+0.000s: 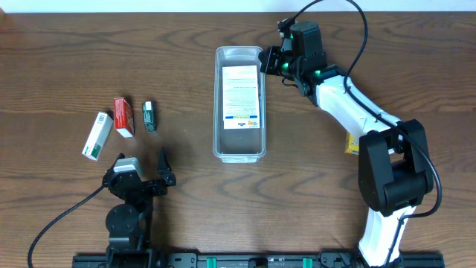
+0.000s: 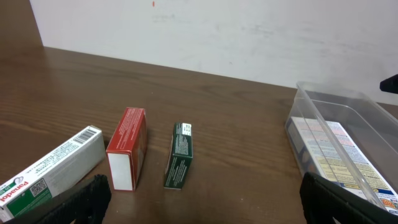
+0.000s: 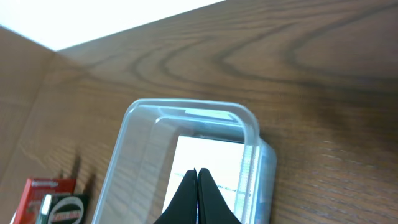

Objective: Pack container
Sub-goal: 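Open right gripper and withdraw toward the yellow box, then grasp the yellow-orange box with the right gripper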

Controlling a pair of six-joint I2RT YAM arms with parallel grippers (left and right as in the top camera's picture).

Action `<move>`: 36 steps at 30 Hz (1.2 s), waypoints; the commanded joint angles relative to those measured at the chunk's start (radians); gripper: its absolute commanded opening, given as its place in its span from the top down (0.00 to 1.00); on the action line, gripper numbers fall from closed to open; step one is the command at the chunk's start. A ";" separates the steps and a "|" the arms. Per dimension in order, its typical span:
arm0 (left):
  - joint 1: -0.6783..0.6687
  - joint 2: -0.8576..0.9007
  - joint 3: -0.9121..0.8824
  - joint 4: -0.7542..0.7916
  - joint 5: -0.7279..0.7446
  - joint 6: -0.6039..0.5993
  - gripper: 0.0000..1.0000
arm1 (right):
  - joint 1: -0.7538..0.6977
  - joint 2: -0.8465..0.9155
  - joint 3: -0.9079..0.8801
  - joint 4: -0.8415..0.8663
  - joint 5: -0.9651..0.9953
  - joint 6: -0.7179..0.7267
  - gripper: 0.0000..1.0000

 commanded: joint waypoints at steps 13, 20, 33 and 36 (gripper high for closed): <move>-0.003 0.001 -0.023 -0.034 -0.008 0.013 0.02 | -0.183 -0.386 0.005 -0.670 0.221 -0.154 0.69; -0.003 0.001 -0.023 -0.034 -0.008 0.013 0.02 | -0.377 -0.439 0.003 -0.982 0.275 -0.144 0.25; -0.003 0.001 -0.023 -0.034 -0.008 0.013 0.02 | -0.470 -0.423 -0.005 -1.130 0.374 -0.121 0.15; -0.003 0.001 -0.023 -0.034 -0.008 0.013 0.02 | -0.470 -0.412 -0.016 -1.136 0.374 -0.121 0.15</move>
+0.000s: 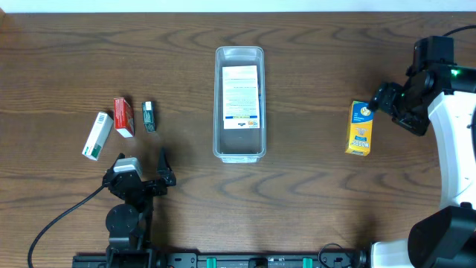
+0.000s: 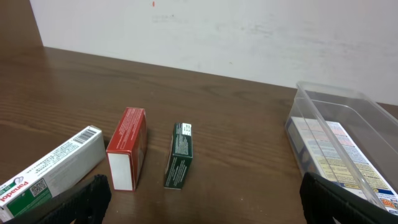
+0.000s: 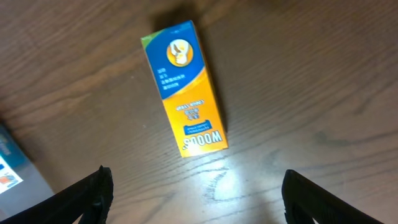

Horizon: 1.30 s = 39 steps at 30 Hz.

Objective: Pack container
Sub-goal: 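Grasp the yellow-orange box with the right gripper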

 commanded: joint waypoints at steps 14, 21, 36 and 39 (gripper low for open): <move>-0.003 0.001 -0.023 -0.034 -0.008 0.013 0.02 | 0.021 0.257 -0.100 0.211 0.026 -0.034 0.01; -0.003 0.001 -0.023 -0.034 -0.008 0.013 0.02 | 0.050 0.394 -0.100 0.280 0.021 -0.087 0.01; -0.003 0.001 -0.023 -0.034 -0.008 0.013 0.02 | 0.068 0.420 -0.098 0.278 0.025 -0.091 0.44; -0.003 0.001 -0.023 -0.034 -0.008 0.013 0.02 | 0.080 0.400 -0.097 0.261 0.029 -0.104 0.52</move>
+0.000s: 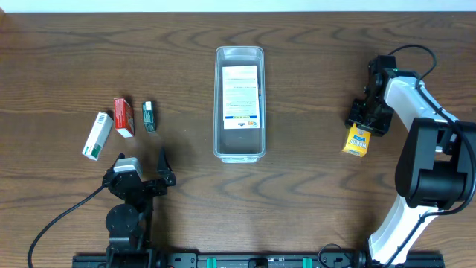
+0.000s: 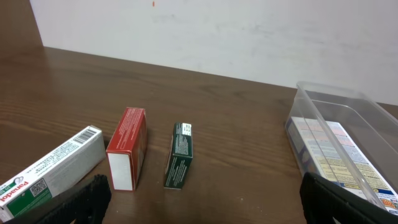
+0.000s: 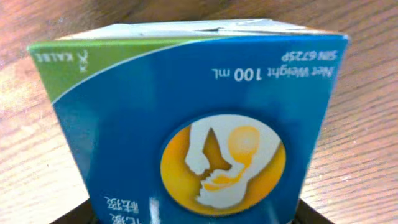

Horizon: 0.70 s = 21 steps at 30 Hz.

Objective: Pack container
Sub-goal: 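Grasp the yellow-orange box with the right gripper, then carry yellow box with right gripper and lower it into the container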

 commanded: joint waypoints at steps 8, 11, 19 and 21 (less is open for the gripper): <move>-0.003 0.001 -0.023 -0.034 -0.008 0.013 0.02 | 0.119 -0.192 0.010 -0.057 0.007 -0.050 0.59; -0.003 0.001 -0.023 -0.034 -0.008 0.013 0.02 | 0.195 -0.298 0.011 -0.053 0.005 -0.050 0.62; -0.003 0.001 -0.023 -0.034 -0.008 0.013 0.02 | 0.437 -0.458 0.012 0.122 -0.099 -0.037 0.74; -0.003 0.001 -0.023 -0.034 -0.009 0.013 0.02 | 0.489 -0.445 0.012 0.185 -0.101 -0.008 0.76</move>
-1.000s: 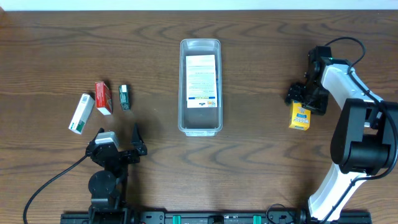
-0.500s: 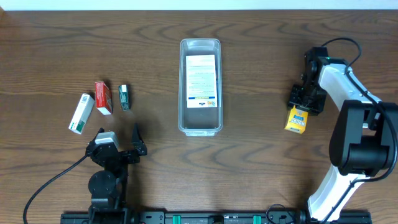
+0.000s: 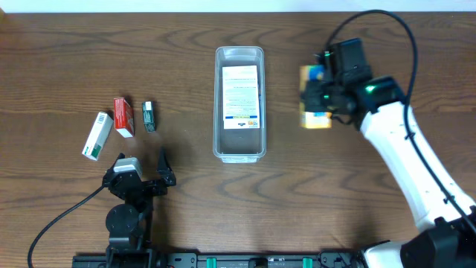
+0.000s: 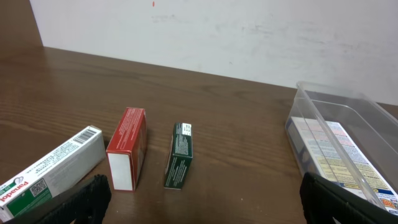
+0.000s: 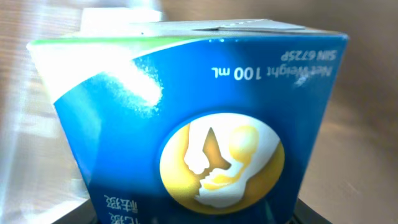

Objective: Pack container
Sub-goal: 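Carry yellow box with right gripper and lower it into the container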

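A clear plastic container (image 3: 218, 112) stands mid-table with a flat printed white pack (image 3: 241, 97) inside. Just right of it, off the table, hangs a blue and yellow carton (image 3: 315, 120), with my right gripper (image 3: 324, 95) shut on it. In the right wrist view the carton (image 5: 186, 93) fills the frame and hides the right gripper (image 5: 199, 214). My left gripper (image 3: 141, 170) rests open near the front left; in its wrist view it (image 4: 208, 202) holds nothing.
At the left lie a white box (image 3: 97, 135), a red box (image 3: 123, 117) and a small green box (image 3: 149, 116). The left wrist view shows the white (image 4: 53, 165), red (image 4: 127, 146) and green (image 4: 180, 154) boxes, with the container (image 4: 348, 124) at the right.
My right gripper was down on the carton at the table's right side. Now it holds the carton lifted, further left and farther back, close beside the container. The left arm has not moved.
My right gripper was first shut at the container's far right corner. Then it stood open over the blue and yellow carton lying at the right. Then it was down around the carton, and now it holds the carton up beside the container.
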Controlling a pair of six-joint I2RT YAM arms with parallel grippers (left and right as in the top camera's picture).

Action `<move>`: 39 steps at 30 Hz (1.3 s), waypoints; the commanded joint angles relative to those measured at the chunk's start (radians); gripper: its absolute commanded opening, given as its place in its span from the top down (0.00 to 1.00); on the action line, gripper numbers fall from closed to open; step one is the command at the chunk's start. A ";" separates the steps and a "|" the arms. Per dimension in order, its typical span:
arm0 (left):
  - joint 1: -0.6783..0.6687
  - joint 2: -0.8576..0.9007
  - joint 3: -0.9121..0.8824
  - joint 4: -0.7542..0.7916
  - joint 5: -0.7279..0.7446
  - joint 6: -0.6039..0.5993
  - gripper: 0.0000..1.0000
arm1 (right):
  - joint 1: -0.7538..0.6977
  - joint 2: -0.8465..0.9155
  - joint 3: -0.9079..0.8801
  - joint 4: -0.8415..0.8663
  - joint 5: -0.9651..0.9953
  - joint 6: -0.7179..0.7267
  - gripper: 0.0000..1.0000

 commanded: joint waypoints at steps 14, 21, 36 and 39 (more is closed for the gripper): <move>-0.003 0.001 -0.023 -0.034 -0.008 0.013 0.02 | 0.248 0.195 0.010 0.494 -0.037 0.146 0.76; -0.003 0.001 -0.023 -0.034 -0.008 0.013 0.02 | 0.212 0.324 0.011 0.598 -0.039 0.204 0.75; -0.003 0.001 -0.023 -0.034 -0.008 0.013 0.02 | 0.210 0.388 0.011 0.709 -0.034 0.217 0.18; -0.003 0.001 -0.023 -0.034 -0.008 0.013 0.02 | 0.199 0.379 0.026 0.713 -0.034 0.211 0.02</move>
